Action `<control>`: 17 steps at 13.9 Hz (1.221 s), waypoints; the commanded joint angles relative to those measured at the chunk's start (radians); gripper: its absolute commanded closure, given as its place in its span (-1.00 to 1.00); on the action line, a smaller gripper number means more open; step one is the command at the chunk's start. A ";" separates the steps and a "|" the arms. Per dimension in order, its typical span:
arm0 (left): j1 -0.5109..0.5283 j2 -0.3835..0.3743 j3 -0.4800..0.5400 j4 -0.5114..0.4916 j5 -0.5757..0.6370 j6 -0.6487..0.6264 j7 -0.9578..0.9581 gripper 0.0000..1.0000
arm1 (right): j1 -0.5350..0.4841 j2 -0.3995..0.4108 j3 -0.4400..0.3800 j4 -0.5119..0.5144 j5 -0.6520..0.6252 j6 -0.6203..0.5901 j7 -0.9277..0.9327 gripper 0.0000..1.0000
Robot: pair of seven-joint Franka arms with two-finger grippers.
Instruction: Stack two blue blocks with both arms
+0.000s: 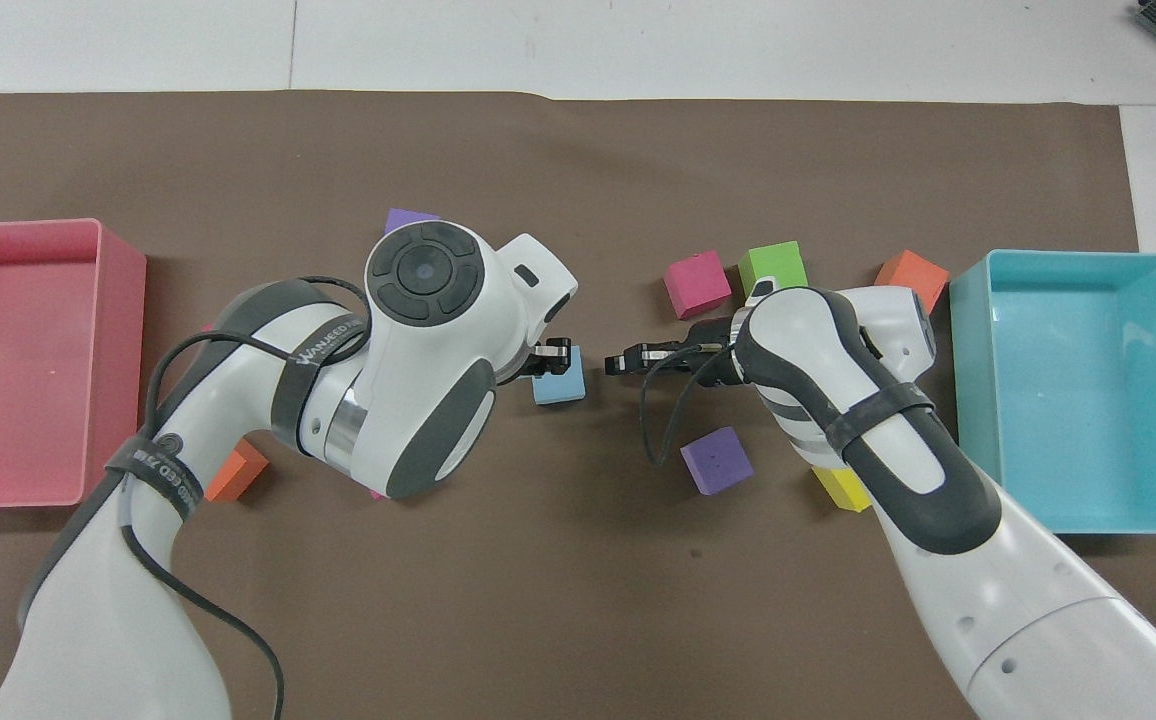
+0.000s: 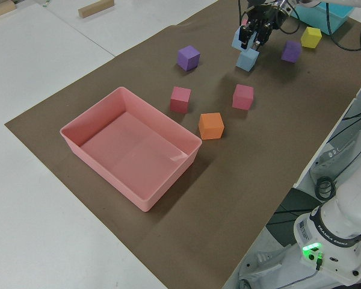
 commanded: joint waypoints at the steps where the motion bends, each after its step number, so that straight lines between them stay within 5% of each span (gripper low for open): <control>1: -0.033 0.043 0.017 0.036 -0.017 -0.002 -0.051 0.98 | 0.000 -0.020 0.004 -0.027 0.037 0.023 -0.042 1.00; 17: -0.084 0.092 0.017 0.066 -0.009 0.038 -0.103 0.93 | 0.001 -0.020 0.004 -0.027 0.037 0.023 -0.042 1.00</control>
